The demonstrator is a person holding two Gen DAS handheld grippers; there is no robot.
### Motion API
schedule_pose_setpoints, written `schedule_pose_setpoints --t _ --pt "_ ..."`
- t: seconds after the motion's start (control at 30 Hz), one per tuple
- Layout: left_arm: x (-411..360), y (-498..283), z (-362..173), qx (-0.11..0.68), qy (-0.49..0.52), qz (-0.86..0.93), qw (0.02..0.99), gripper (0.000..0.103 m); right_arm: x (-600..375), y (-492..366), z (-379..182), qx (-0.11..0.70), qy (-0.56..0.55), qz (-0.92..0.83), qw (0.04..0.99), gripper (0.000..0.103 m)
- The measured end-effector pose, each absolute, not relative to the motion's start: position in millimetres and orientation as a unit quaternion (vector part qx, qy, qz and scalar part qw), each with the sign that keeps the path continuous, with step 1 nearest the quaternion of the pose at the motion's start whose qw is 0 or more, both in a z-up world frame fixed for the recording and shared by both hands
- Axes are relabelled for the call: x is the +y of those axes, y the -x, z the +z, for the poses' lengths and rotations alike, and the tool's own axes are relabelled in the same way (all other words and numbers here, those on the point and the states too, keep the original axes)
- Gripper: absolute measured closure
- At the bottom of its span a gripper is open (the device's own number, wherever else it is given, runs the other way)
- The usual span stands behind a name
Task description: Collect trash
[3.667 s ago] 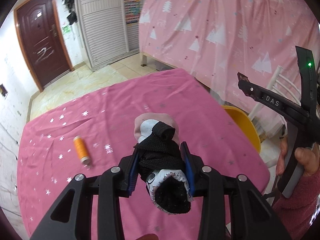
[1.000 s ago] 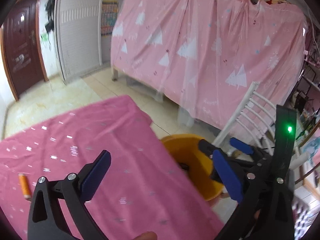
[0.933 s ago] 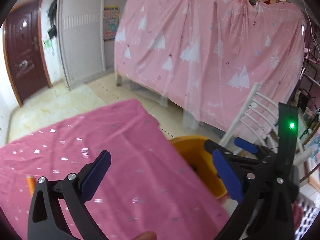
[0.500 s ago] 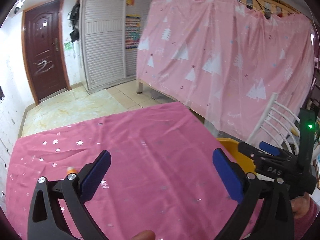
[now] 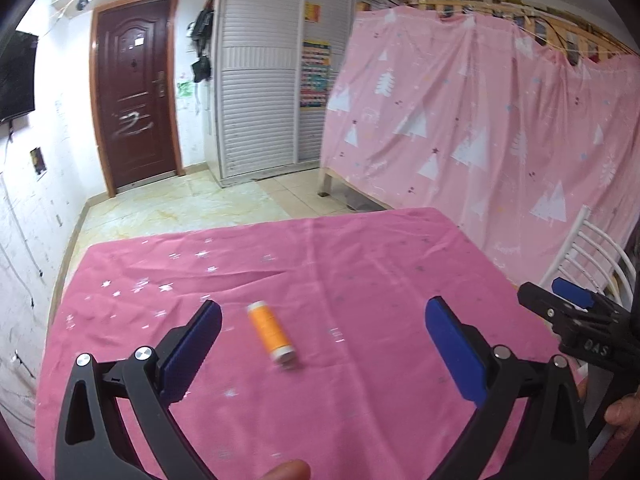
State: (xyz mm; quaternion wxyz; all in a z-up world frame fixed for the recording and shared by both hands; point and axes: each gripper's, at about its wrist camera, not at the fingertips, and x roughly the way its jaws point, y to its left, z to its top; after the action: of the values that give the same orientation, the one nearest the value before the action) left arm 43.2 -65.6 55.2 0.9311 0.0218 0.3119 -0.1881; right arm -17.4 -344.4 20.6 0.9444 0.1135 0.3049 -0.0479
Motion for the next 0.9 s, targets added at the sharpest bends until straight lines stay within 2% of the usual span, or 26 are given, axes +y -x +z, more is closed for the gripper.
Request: schedule_pose_setpoints --t 0.6,0.9 --pt "39.4 -34.1 31.5 0.293 -0.004 -0.123 0.948 0.008 -264.1 10.4 21.2 0.288 -0.082 -0.015 0.954 0.006" --pt "63.6 -35.3 30.2 0.288 0.021 -0.126 0.949 0.008 -251.2 6.9 15.5 0.294 -0.075 -0.020 0.953 0.006"
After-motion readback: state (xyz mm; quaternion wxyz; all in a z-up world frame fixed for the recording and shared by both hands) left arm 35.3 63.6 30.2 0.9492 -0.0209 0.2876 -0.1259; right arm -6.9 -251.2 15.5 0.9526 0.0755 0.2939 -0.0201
